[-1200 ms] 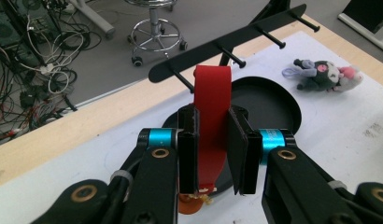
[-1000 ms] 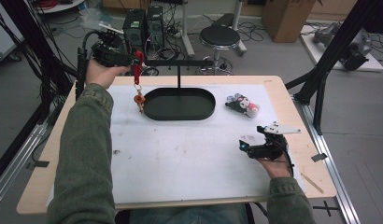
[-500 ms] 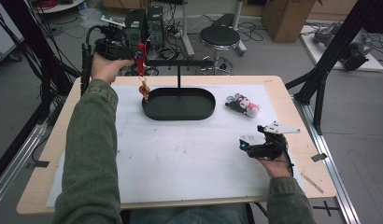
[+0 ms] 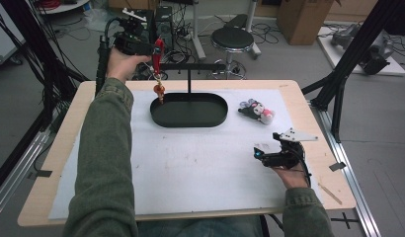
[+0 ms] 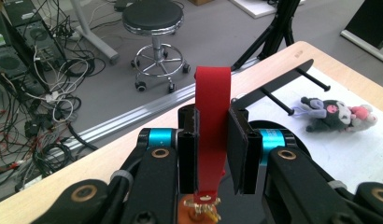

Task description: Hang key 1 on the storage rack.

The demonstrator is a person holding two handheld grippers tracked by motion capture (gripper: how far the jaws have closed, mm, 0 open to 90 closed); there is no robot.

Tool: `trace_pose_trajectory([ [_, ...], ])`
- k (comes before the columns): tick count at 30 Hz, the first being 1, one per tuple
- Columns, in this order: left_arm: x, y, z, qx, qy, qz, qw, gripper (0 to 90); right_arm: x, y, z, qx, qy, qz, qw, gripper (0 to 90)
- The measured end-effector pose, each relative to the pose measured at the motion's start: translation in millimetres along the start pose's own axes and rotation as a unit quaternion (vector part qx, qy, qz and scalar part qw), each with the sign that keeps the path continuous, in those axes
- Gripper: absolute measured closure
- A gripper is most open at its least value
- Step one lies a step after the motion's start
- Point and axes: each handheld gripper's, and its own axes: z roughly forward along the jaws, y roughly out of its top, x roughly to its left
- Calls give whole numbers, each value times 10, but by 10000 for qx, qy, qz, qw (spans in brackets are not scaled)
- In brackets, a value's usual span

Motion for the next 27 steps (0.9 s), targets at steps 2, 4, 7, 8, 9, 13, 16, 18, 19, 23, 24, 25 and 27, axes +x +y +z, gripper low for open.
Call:
trace_pose_trajectory([
  [2,19,4,33,-45,-5,-55,10000,752,0,-2,-5,-3,-1,43,10000,7],
  [4,44,1,67,-130,-60,-128,9998,752,-2,-4,-1,17,-6,20,10000,7],
  [7,103,-4,127,-213,-73,-226,9995,752,12,-7,11,66,-2,8,10000,7],
  [8,119,-5,139,-230,-47,-239,9994,752,15,-8,19,84,-11,2,10000,7],
  [9,142,-8,154,-253,-7,-274,9993,752,16,-9,21,101,-16,4,9999,7],
  [13,228,-16,197,-561,-60,-536,9970,751,11,-14,24,144,-80,-4,9999,7],
  [16,223,-11,222,-663,-77,-497,9965,750,9,-15,16,145,-110,56,9998,7],
  [18,226,-17,236,-636,57,-496,9967,749,8,-16,3,117,-121,63,9998,7],
  [19,240,-24,246,-585,96,-544,9968,747,4,-15,-4,87,-130,70,9999,7],
  [23,320,-75,271,-504,-428,-1112,9916,559,-2,-31,-21,57,-92,153,9998,7],
  [24,334,-91,264,-541,-563,-1209,9896,512,-4,-36,-16,89,-66,159,9998,7],
  [25,345,-109,260,-536,-670,-1261,9883,452,-4,-39,-11,117,-54,158,9998,7],
  [27,355,-140,245,-376,-614,-1164,9906,275,-1,-38,-12,117,-62,155,9998,7],
])
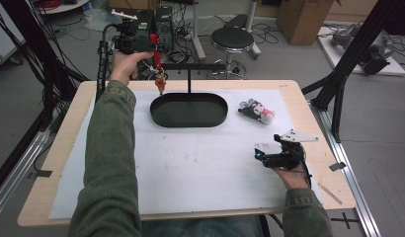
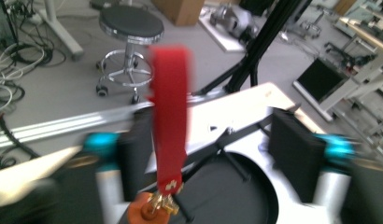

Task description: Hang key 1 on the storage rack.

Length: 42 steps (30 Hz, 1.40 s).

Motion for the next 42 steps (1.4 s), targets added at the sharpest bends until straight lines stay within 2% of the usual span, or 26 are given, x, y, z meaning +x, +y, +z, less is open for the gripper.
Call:
trace_pose_trajectory([
  [2,-3,-42,-24,122,167,87,9997,133,-12,1,-12,-34,-9,-13,10000,7],
  [4,31,-89,-75,146,53,71,9999,61,-27,0,-25,-55,-13,6,10000,7],
  [6,65,-127,-136,53,8,46,10000,49,-34,-2,-25,-65,-14,62,10000,7],
  [8,93,-151,-199,15,92,-9,10000,17,-34,-1,-22,-62,-8,65,10000,7],
  [11,118,-186,-281,30,112,-18,9999,17,-28,0,-11,-37,17,16,10000,7],
  [14,87,-215,-338,14,190,115,9998,17,-26,1,5,-31,32,-22,10000,7],
  [16,72,-269,-361,-45,32,194,9998,17,-29,1,15,-10,28,18,10000,7],
  [17,70,-302,-367,-8,-11,251,9997,17,-35,1,18,-3,19,0,10000,7],
  [21,62,-433,-378,217,123,400,9989,17,-51,0,16,-10,12,40,10000,7],
  [24,57,-503,-406,251,125,364,9989,17,-56,0,17,-10,25,39,10000,7],
  [28,27,-555,-443,348,184,416,9984,17,-46,0,21,6,32,37,10000,7],
  [37,7,-717,-542,222,117,380,9990,17,-37,0,19,19,53,23,10000,7],
  [42,23,-825,-536,442,175,446,9979,17,-34,0,22,18,45,22,10000,7],
])
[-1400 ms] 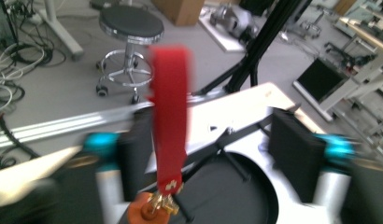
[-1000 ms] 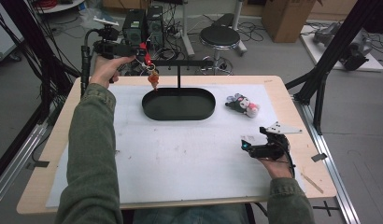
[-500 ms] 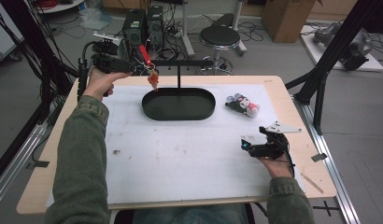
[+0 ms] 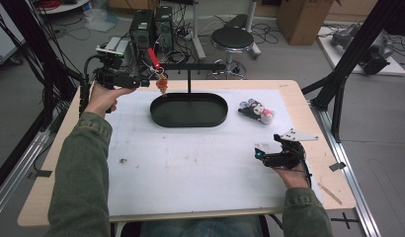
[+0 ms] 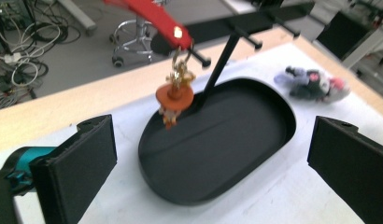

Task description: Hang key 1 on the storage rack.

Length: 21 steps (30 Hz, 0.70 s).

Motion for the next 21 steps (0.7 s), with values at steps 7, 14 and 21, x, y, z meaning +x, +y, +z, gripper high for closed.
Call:
trace_pose_trajectory([
  [7,34,-119,-19,40,17,-21,10000,17,-2,-1,8,12,5,-25,10000,7],
  [14,30,-247,-11,113,-48,87,9999,17,-1,-5,8,50,5,-54,10000,7],
  [21,-59,-486,-11,78,-105,345,9993,17,-3,-13,-3,51,-6,-20,10000,7],
])
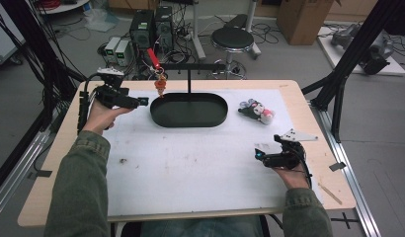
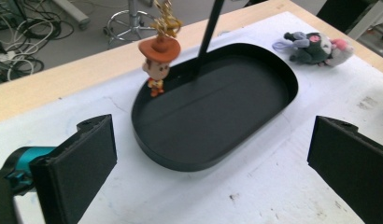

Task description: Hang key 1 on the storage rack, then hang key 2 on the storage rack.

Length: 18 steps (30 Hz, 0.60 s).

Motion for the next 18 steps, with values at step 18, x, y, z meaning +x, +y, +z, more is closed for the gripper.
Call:
trace_pose_trajectory([
  [18,-176,-557,-151,-44,36,75,10000,17,1,-2,-2,0,5,3,10000,7],
])
